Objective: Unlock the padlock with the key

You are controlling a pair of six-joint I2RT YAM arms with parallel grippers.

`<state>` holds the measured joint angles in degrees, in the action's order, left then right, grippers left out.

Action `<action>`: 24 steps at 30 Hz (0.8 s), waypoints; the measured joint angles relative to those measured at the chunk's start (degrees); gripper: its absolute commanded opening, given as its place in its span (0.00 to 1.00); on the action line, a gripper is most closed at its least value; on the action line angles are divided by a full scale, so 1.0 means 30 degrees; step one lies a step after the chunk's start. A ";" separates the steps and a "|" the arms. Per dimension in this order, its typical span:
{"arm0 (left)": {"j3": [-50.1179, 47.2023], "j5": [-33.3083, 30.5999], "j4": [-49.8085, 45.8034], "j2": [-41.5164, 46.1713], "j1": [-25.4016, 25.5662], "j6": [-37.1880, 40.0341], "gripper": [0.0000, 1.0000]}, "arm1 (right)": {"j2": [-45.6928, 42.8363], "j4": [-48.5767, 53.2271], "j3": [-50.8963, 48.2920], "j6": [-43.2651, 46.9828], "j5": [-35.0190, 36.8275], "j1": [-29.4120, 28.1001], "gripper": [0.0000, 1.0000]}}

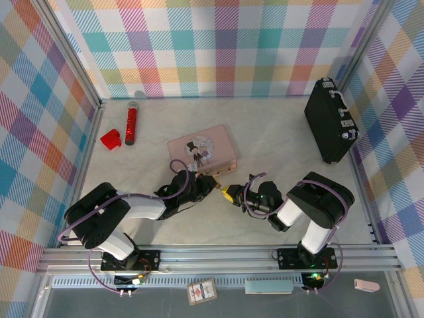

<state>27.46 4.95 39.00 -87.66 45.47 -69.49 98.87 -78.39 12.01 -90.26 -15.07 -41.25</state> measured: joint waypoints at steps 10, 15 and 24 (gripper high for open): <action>0.0000 -0.0495 -0.0036 -0.0007 0.0277 -0.0175 0.01 | 0.0102 -0.0022 0.0000 -0.0495 0.0000 0.0015 0.00; 0.0036 -0.0721 0.0015 -0.0117 0.0357 -0.0379 0.00 | 0.0102 -0.0022 -0.0007 -0.1246 0.0182 -0.0029 0.00; 0.0219 -0.1078 -0.0015 -0.0335 0.0430 -0.0408 0.00 | 0.0102 -0.0015 -0.0015 -0.2280 0.1464 -0.0765 0.00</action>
<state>28.12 1.72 38.96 -88.66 46.76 -70.72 99.18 -78.43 11.97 -97.10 -10.68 -43.55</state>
